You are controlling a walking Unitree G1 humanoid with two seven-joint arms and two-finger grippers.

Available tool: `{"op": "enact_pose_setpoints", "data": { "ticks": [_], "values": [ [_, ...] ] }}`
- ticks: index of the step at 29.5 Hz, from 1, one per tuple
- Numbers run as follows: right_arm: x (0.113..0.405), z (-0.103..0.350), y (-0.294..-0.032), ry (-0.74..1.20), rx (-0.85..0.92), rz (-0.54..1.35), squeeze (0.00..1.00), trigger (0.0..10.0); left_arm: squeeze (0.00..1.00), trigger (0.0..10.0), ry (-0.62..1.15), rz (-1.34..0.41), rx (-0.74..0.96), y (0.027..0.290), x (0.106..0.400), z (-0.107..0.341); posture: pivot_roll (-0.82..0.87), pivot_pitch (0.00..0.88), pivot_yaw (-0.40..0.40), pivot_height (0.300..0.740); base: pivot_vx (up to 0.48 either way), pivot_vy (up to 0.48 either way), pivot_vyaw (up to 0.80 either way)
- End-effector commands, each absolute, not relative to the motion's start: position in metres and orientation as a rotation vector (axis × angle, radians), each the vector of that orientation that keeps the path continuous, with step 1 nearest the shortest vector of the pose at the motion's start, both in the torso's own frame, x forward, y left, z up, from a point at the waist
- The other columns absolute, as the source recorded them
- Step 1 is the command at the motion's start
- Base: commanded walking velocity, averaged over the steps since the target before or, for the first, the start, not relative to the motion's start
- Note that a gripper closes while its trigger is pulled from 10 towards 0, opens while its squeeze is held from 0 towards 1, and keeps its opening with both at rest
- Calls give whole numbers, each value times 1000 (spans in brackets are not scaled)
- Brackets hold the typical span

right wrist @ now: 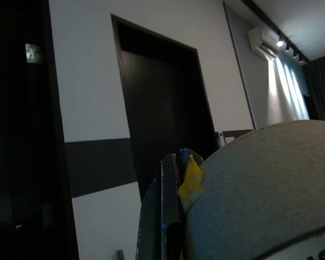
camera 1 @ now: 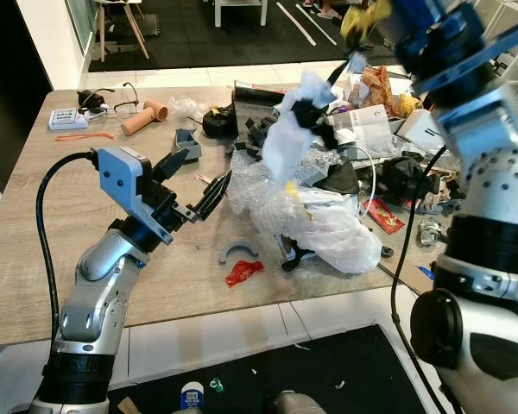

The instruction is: Picking trash to rubbish bin

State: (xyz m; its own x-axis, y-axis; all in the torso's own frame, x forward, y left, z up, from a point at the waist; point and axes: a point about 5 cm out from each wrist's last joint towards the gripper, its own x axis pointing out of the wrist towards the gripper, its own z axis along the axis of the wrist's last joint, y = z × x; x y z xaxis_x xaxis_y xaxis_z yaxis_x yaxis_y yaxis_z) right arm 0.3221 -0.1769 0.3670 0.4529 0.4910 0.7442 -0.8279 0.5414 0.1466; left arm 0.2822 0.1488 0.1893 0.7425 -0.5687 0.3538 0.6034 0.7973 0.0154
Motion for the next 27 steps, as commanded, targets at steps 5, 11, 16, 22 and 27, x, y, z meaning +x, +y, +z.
{"op": "enact_pose_setpoints", "data": {
  "ticks": [5,11,16,22,27],
  "values": [
    [316,370,-173,-708,536,887,0,10000,0,10000,-364,-688,-108,148,278,195,-59,0,-37,740,0,0,0],
    [311,357,-153,-633,506,986,0,10000,0,10000,-359,-712,-115,148,276,195,-59,0,-37,740,0,0,0],
    [310,345,-141,-578,513,1031,0,10000,0,10000,-341,-681,-119,150,279,193,-58,0,-42,740,0,0,0],
    [315,331,-133,-518,500,1027,0,10000,0,10000,-327,-659,-121,151,281,192,-55,0,-43,740,-191,0,0],
    [317,309,-132,-429,467,1038,0,10000,0,10000,-314,-644,-115,156,280,189,-55,0,-45,740,-335,0,0]
  ]
}}
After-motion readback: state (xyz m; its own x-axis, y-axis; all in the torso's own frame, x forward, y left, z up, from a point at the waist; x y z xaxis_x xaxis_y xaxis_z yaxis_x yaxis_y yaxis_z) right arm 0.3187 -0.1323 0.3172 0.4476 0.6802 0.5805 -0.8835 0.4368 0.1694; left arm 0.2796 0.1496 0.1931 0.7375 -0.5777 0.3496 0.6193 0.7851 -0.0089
